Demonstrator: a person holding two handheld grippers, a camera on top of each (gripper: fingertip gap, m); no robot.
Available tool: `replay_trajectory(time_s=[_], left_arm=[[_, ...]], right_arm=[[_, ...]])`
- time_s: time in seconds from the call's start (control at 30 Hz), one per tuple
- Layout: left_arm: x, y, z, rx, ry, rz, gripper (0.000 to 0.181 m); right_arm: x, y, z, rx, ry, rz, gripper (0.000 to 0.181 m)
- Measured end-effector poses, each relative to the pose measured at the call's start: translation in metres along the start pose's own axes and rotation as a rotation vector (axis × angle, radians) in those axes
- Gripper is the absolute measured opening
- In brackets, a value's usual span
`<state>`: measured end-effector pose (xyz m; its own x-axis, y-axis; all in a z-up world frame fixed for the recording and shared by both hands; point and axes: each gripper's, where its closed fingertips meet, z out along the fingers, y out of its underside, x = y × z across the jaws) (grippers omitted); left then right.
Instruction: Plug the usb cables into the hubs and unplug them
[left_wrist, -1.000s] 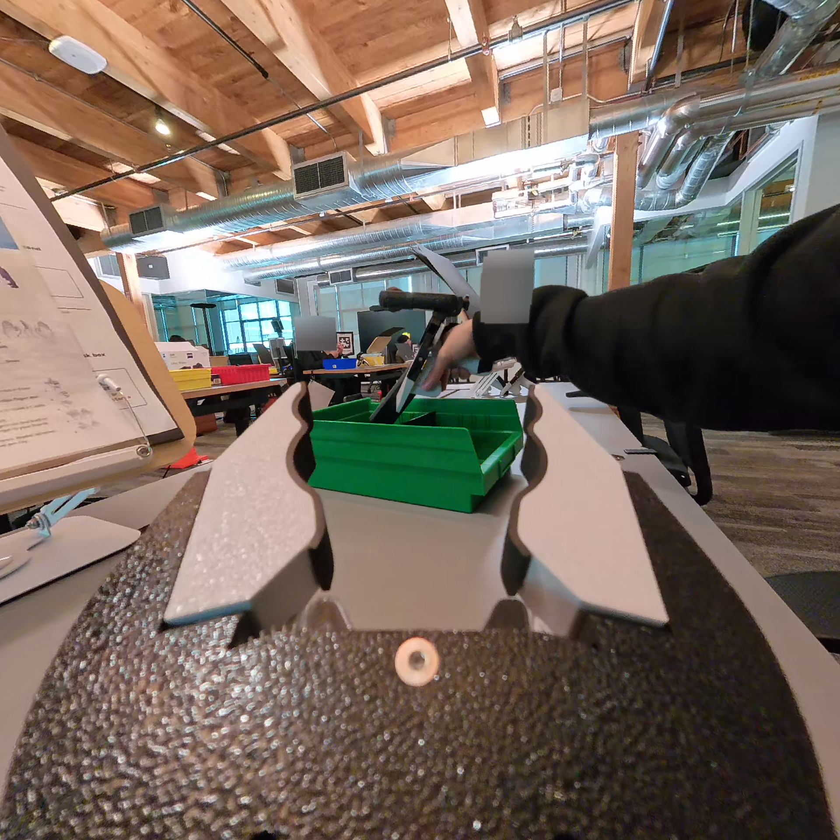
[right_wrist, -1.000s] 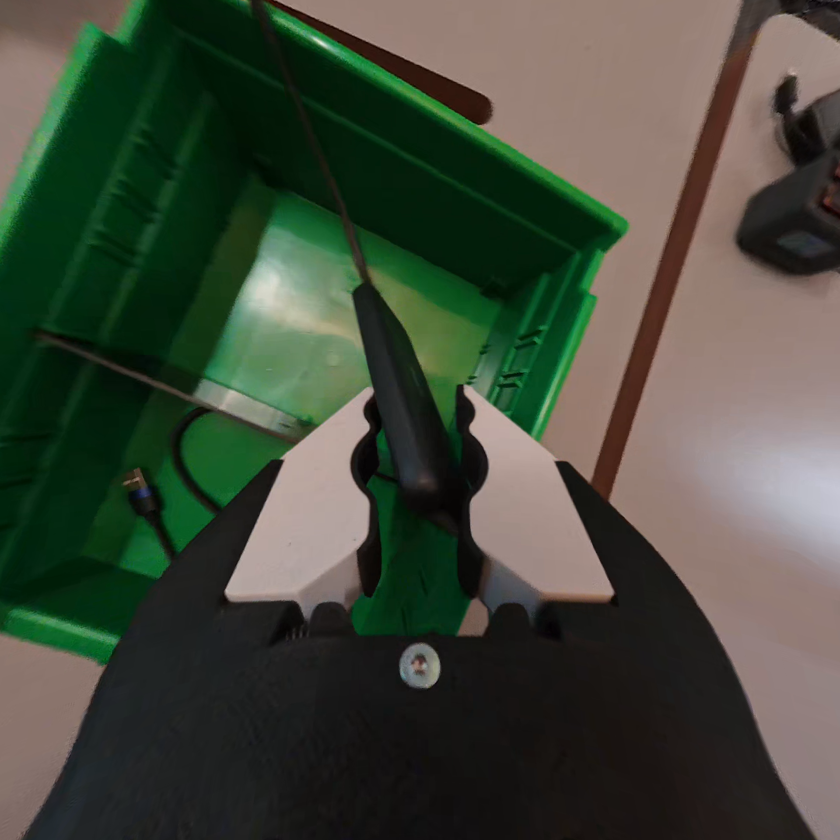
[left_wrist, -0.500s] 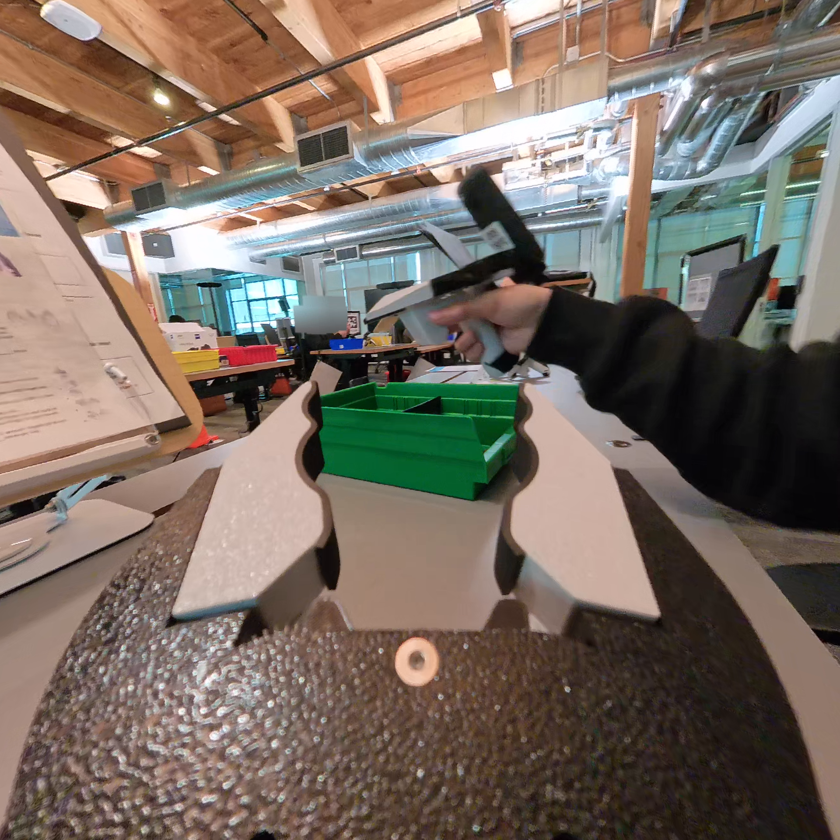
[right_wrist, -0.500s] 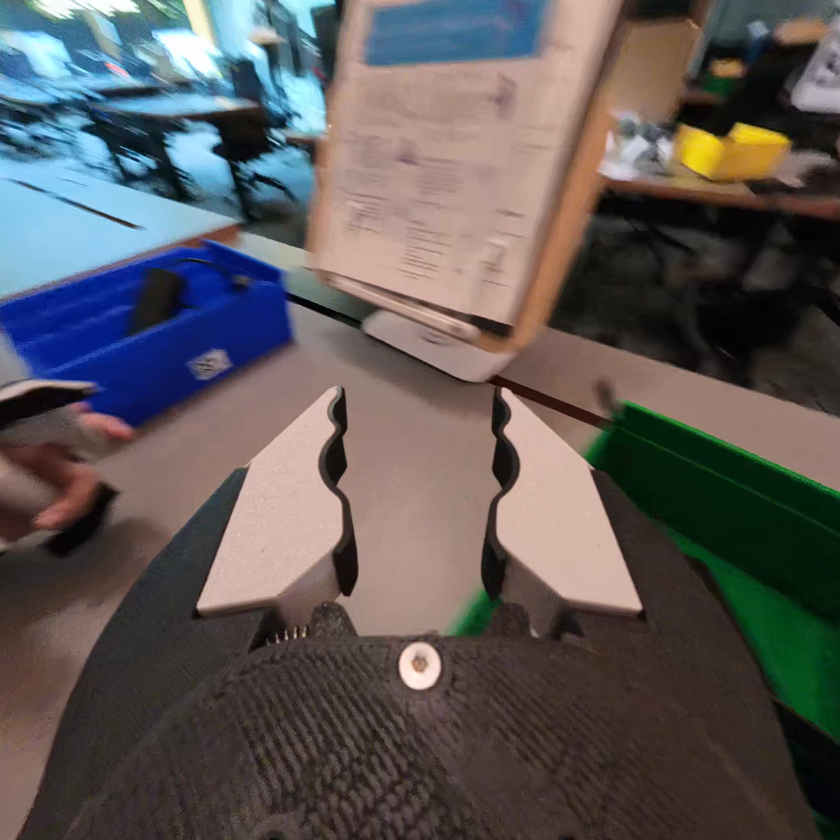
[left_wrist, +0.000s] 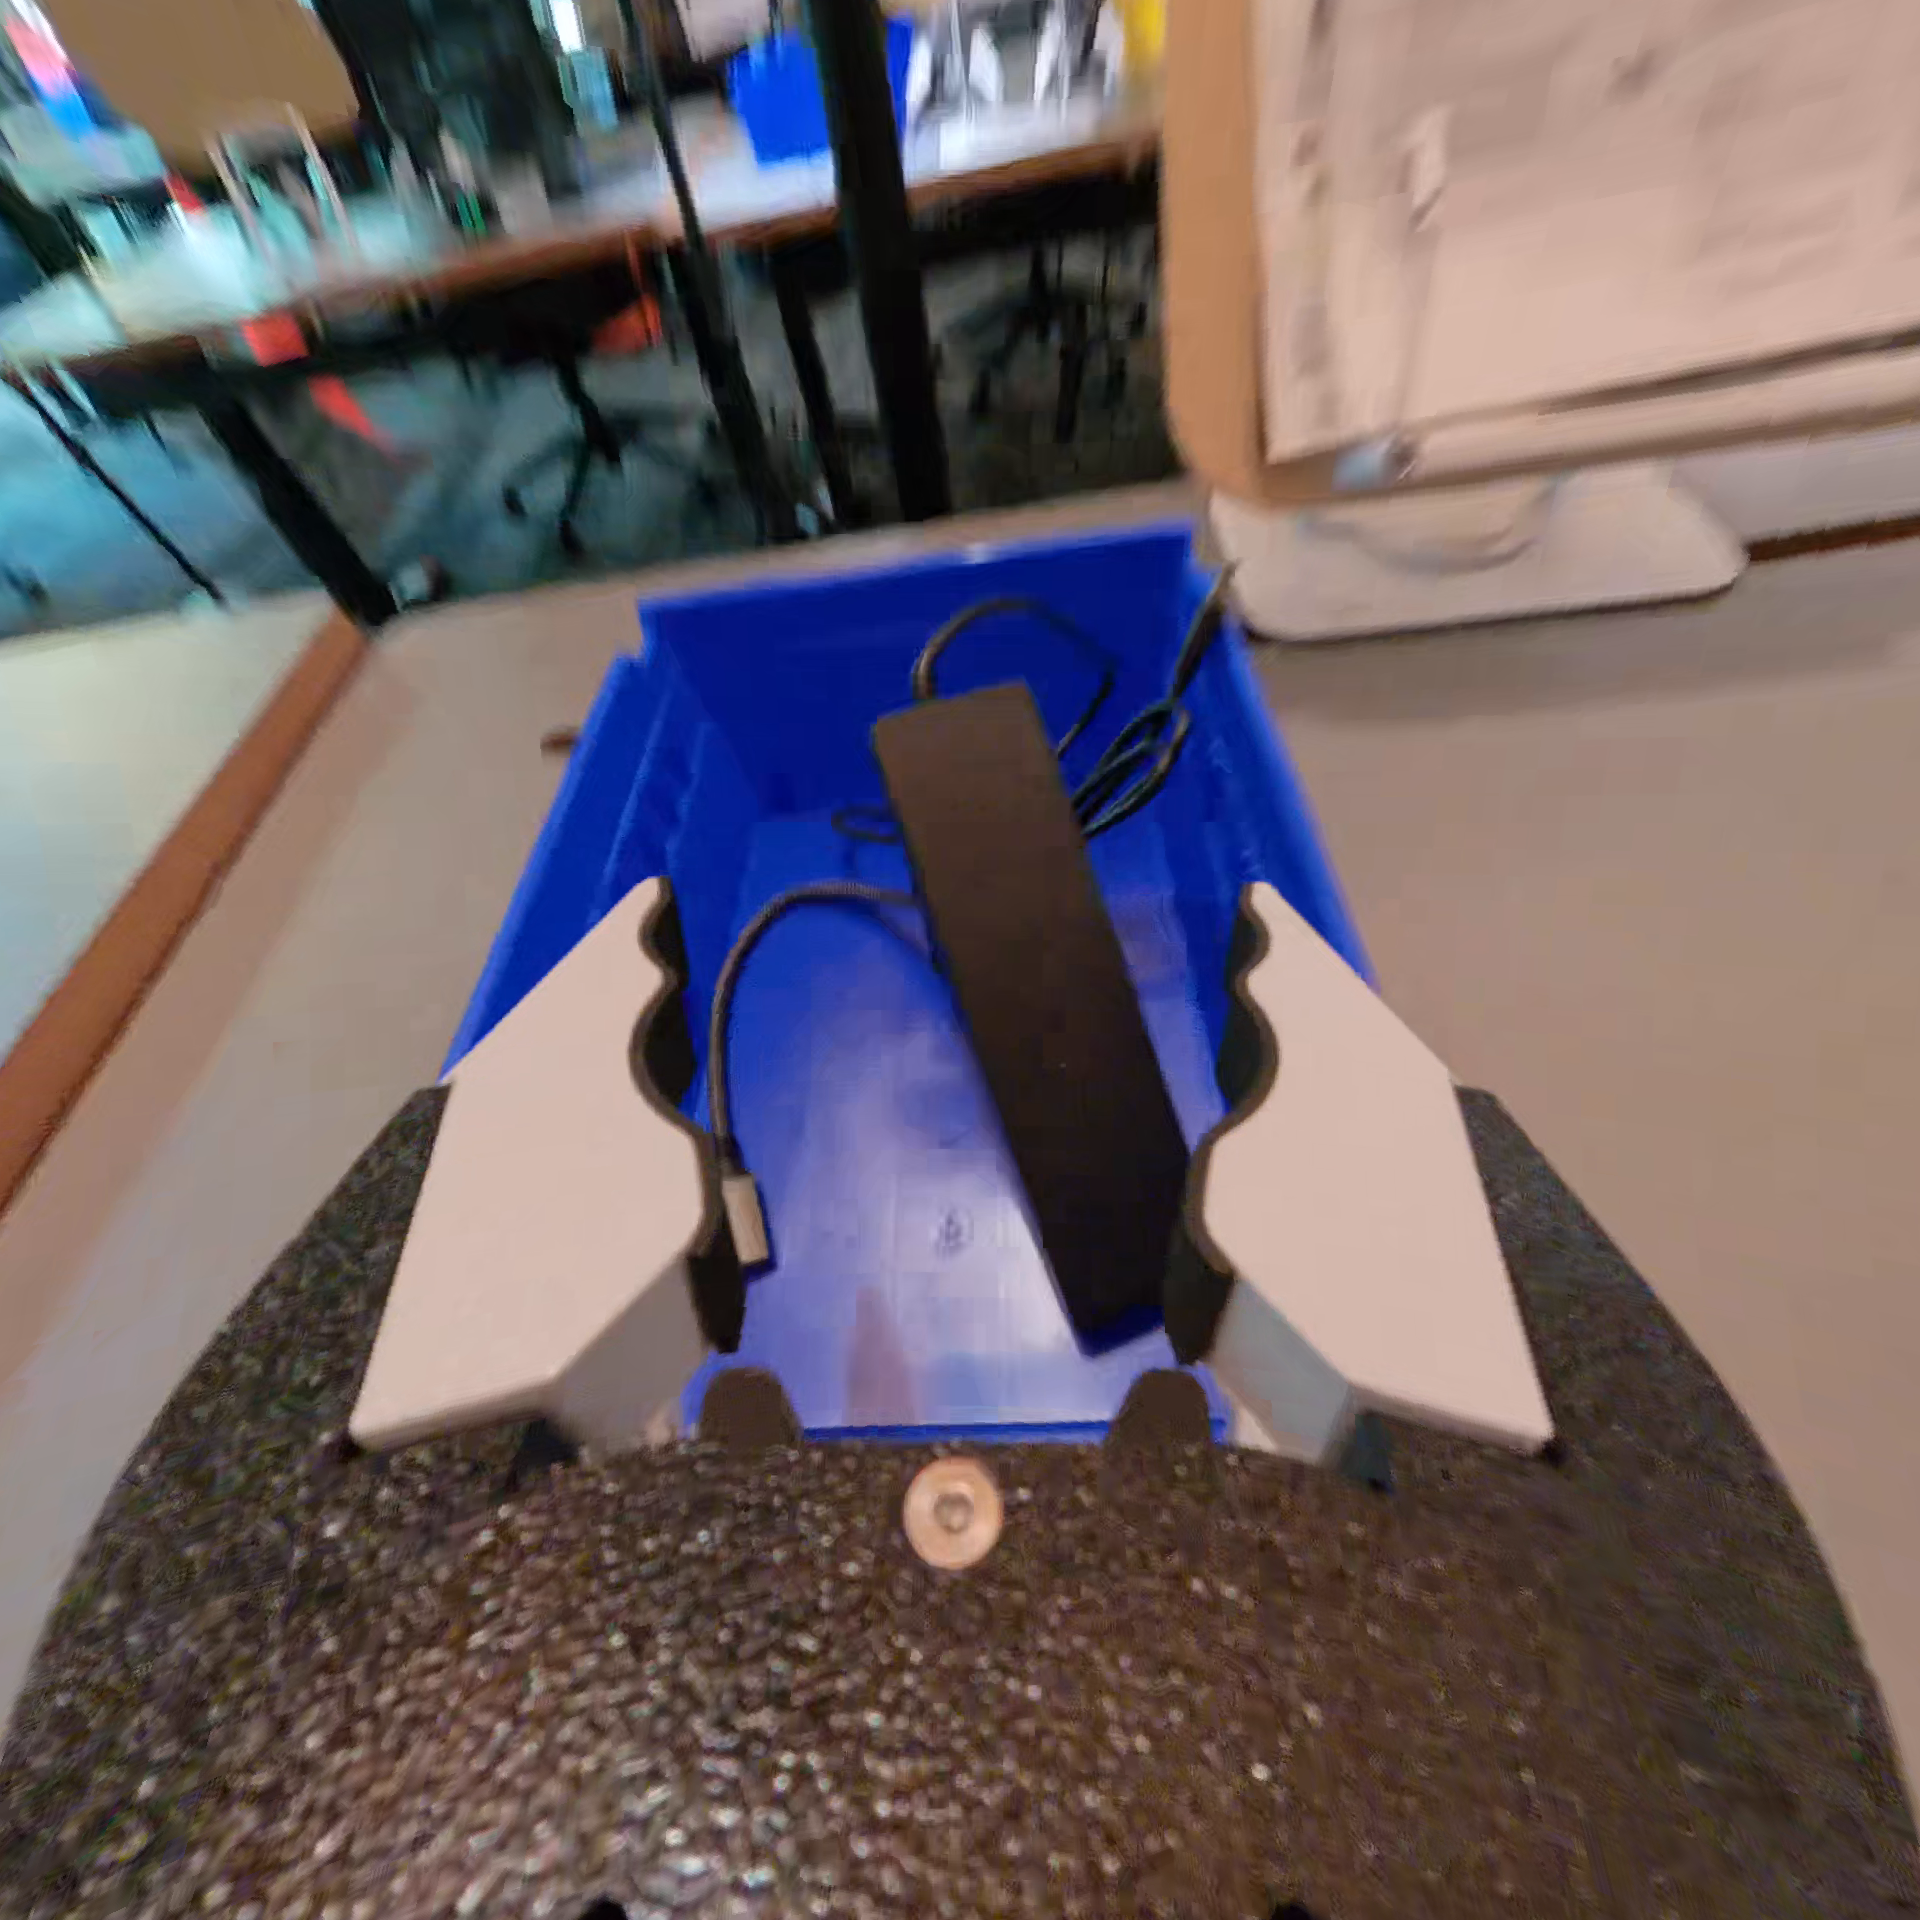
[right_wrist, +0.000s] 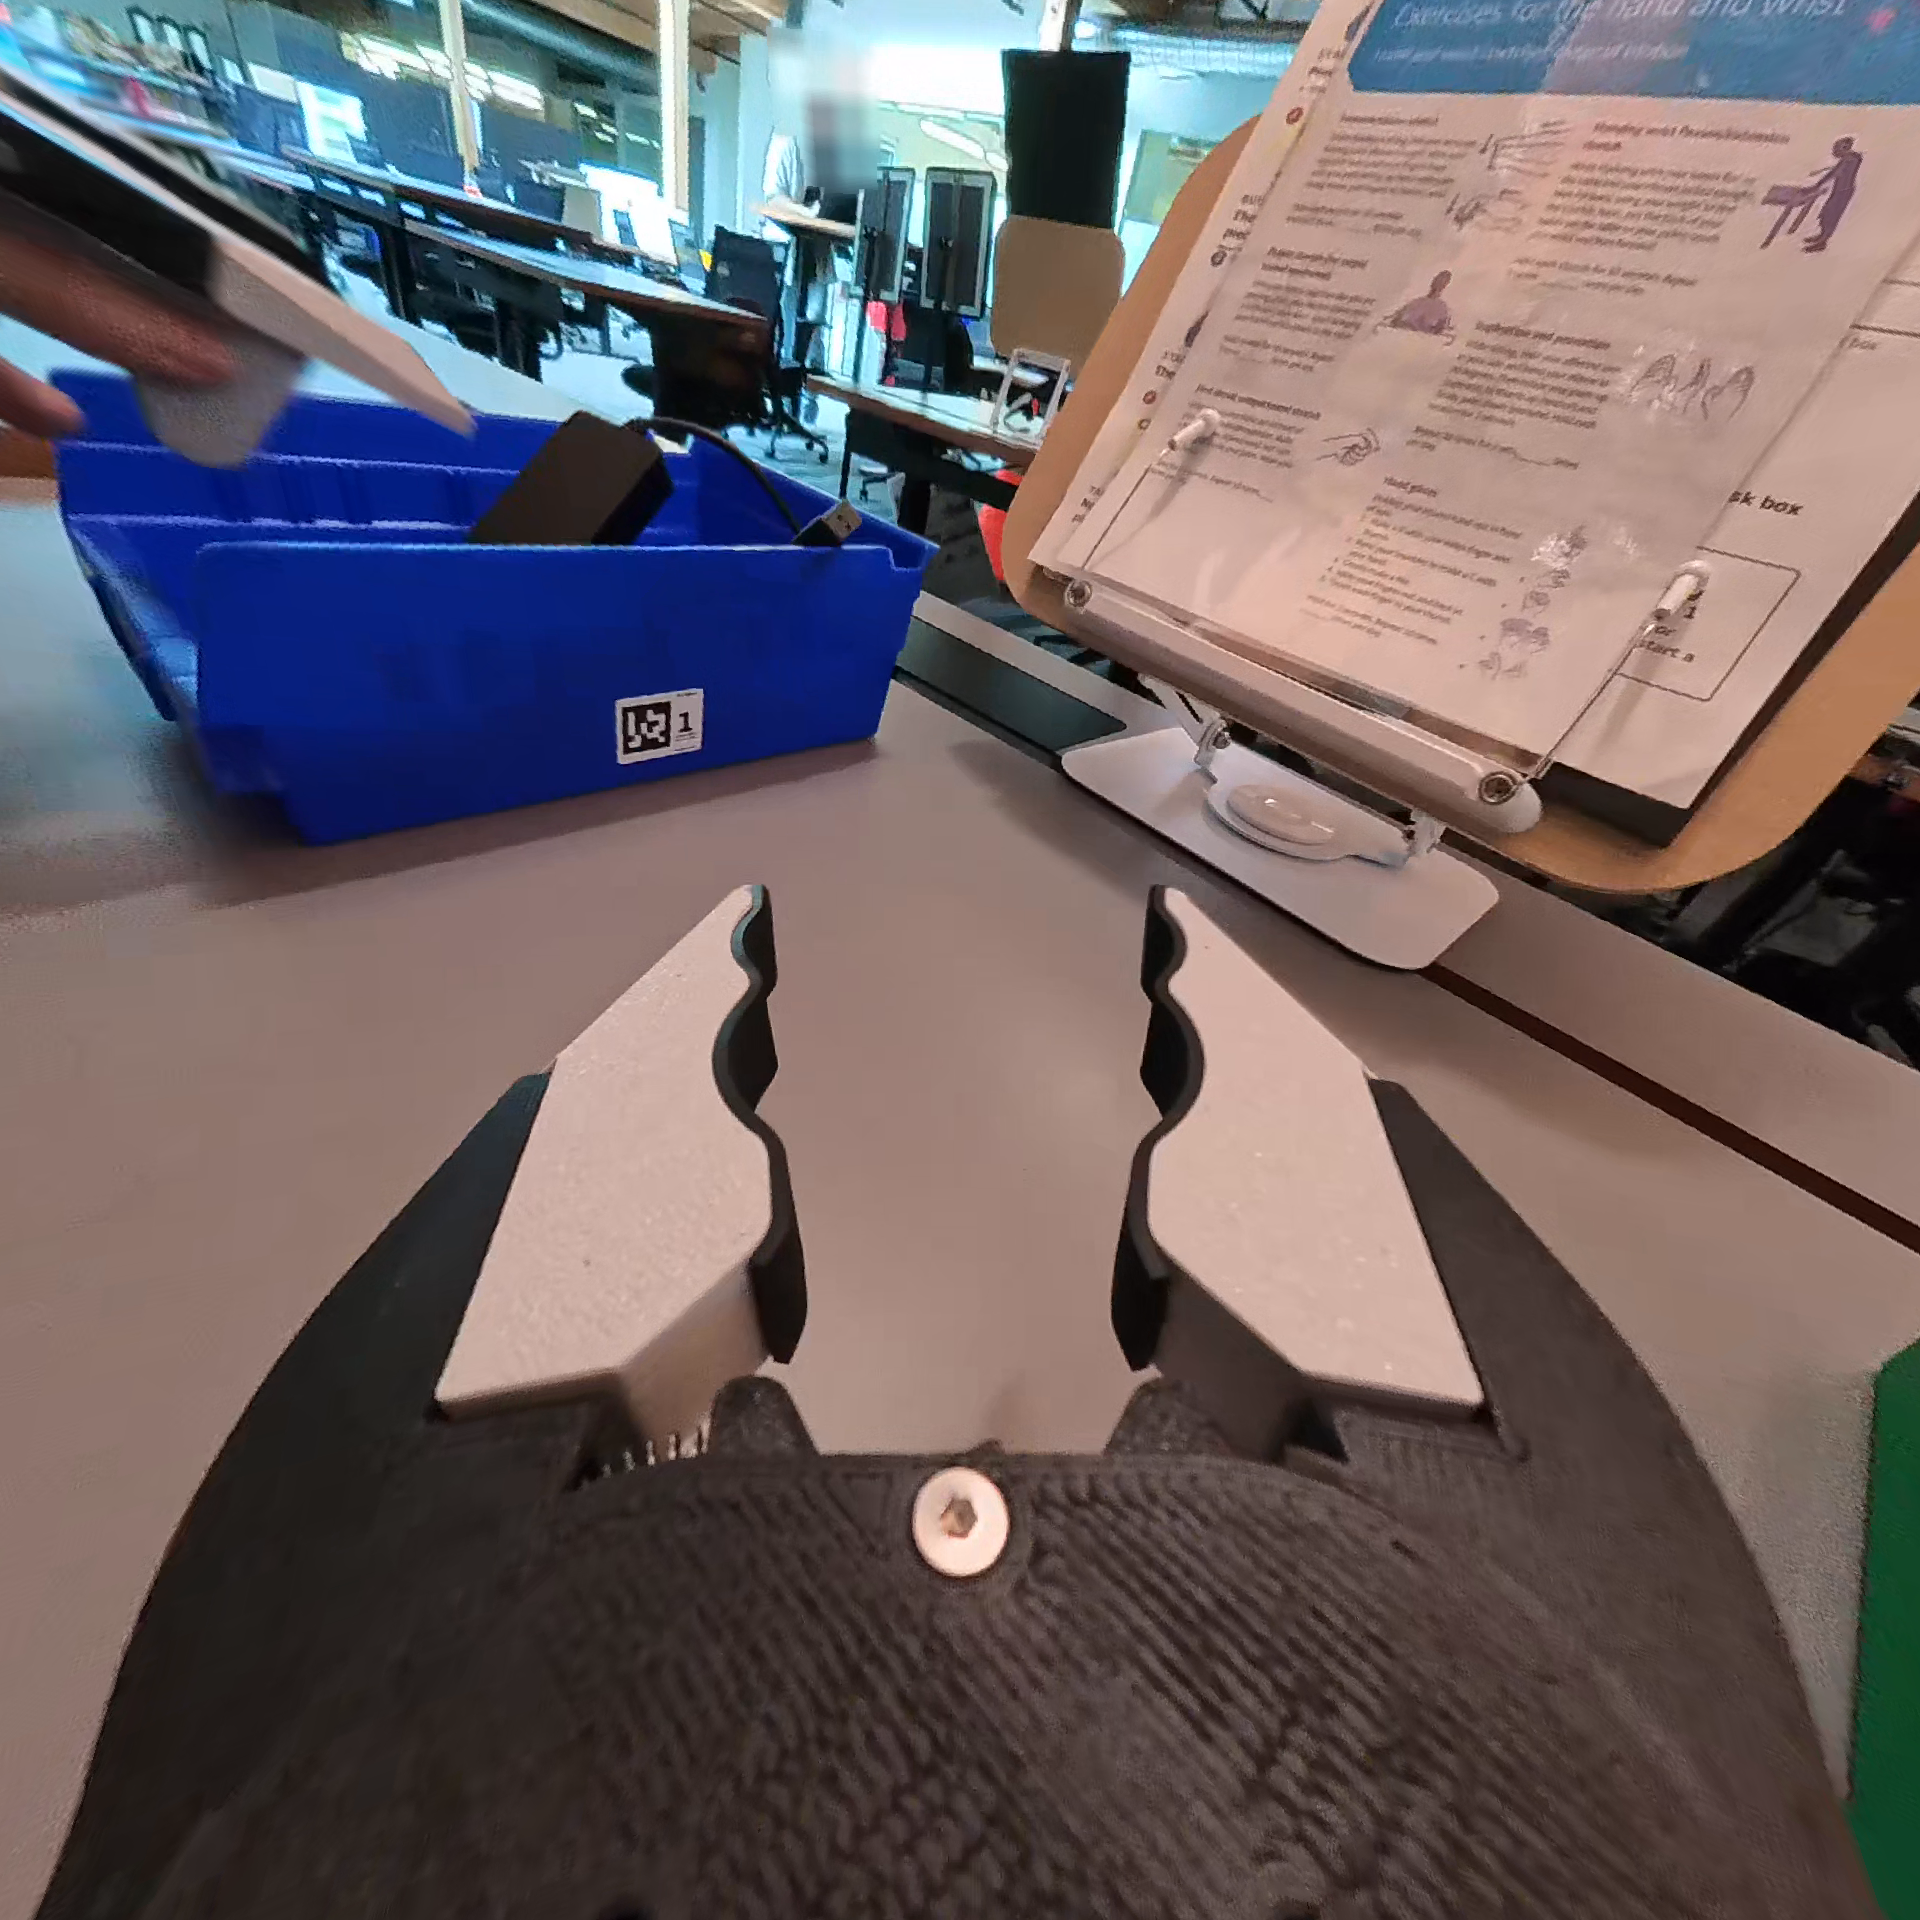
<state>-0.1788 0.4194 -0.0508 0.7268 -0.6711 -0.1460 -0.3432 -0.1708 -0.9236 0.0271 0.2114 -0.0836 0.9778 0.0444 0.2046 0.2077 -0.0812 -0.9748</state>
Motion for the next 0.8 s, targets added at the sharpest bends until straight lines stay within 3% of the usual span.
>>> replay_trajectory(time_s=[0.1, 0.2, 0.3, 0.4, 0.53, 0.67, 0.8], left_arm=[[0.0, 0.029, 0.038, -0.192, 0.037, -0.066, 0.108], [0.01, 0.037, 0.063, -0.246, 0.027, -0.071, 0.108], [0.028, 0.059, 0.08, -0.367, 0.056, -0.022, 0.099], [0.023, 0.075, 0.087, -0.456, 0.005, 0.027, 0.103], [0.021, 0.072, 0.085, -0.436, 0.045, 0.053, 0.067], [0.012, 0.061, 0.075, -0.362, 0.059, 0.065, 0.062], [0.005, 0.009, 0.048, -0.125, 0.095, 0.007, 0.06]], right_arm=[[0.003, 0.001, -0.004, 0.024, 0.018, -0.003, 0.068], [0.008, 0.0, -0.008, 0.046, 0.044, -0.007, 0.066], [0.004, 0.004, -0.009, 0.036, 0.027, 0.013, 0.066], [0.004, 0.006, -0.009, 0.024, 0.029, -0.025, 0.066], [0.002, 0.008, -0.008, 0.003, 0.027, -0.058, 0.065], [0.001, 0.008, -0.008, -0.001, 0.019, -0.065, 0.065], [-0.001, 0.003, -0.009, 0.029, -0.008, -0.032, 0.066]])
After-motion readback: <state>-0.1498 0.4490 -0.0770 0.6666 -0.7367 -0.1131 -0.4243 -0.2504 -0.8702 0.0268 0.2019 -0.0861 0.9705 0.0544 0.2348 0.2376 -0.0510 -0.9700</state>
